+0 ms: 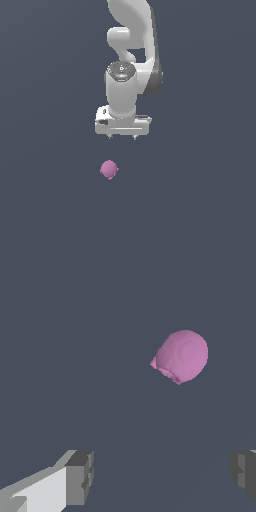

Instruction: Pick up the object and move it to a goal position.

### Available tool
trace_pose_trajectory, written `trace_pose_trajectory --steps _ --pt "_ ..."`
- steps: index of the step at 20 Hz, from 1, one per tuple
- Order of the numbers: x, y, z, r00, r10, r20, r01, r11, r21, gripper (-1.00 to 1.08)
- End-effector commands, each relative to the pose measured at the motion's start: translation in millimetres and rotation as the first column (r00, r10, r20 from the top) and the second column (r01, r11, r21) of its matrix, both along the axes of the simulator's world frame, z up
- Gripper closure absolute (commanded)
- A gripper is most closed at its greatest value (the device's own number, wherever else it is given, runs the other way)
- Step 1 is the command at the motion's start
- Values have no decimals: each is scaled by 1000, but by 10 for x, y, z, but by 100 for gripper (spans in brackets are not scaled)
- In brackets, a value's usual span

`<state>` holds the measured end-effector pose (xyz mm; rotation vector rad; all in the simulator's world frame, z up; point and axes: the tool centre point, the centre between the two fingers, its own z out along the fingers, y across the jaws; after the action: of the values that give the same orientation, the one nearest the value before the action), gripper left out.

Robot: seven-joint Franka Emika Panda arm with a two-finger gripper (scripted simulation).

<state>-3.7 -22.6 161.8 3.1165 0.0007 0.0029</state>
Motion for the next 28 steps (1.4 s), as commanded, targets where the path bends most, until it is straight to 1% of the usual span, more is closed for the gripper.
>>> trace_pose_trajectory --steps 1,10,16,23,28 --pt "0 0 0 1000 0 0 0 1000 0 -92" --pt "-43 36 57 1000 6 -5 -6 1000 10 -92" --pt "-5 15 33 1000 -14 -5 14 1000 11 -92" --pt "165 -86 -70 994 -113 -4 113 993 15 -92" --pt "362 -216 -210 973 -232 -4 232 972 19 -92"
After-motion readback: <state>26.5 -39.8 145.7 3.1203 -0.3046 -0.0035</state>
